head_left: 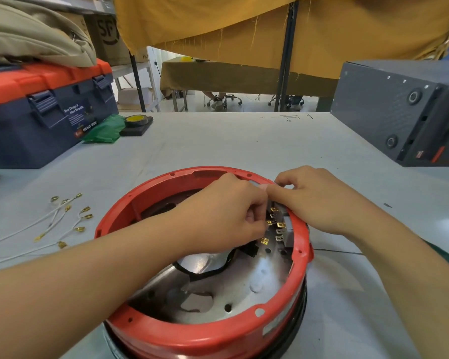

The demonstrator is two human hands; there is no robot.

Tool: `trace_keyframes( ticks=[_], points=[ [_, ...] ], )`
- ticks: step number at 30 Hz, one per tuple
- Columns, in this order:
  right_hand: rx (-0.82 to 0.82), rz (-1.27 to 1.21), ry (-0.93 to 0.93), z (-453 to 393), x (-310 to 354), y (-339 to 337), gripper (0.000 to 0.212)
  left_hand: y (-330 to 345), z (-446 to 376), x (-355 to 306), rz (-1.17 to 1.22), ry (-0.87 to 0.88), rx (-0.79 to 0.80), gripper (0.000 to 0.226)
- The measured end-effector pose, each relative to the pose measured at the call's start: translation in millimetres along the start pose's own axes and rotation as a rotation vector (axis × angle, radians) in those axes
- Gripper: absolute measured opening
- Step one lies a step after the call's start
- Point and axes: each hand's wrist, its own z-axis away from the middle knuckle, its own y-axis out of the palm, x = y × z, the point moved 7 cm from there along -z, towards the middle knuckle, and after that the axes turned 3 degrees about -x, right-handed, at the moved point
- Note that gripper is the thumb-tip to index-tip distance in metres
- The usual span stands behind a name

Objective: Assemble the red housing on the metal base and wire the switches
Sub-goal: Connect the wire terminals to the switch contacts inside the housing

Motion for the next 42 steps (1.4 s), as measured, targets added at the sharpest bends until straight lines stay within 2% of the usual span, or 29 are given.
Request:
trace_keyframes(
  ticks=[7, 13, 19, 42],
  points=[
    [-0.009, -0.01, 0.001, 0.3, 0.0, 0.1, 0.054, 1.7, 0.7, 0.1, 0.014, 0.026, 0.006, 0.009],
    [-0.004, -0.005, 0.016, 0.4, 0.0, -0.3, 0.053, -3.3, 2.4, 3.9, 0.099, 0.059, 0.079, 0.012],
    [0.003, 0.011, 0.031, 1.1, -0.7, -0.7, 0.05, -5.4, 2.3, 5.6, 0.074, 0.094, 0.103, 0.014],
    [-0.019, 0.052, 0.006, 1.0, 3.1, -0.5, 0.057, -2.3, 1.7, 3.8, -0.064, 0.187, 0.078, 0.012]
  ],
)
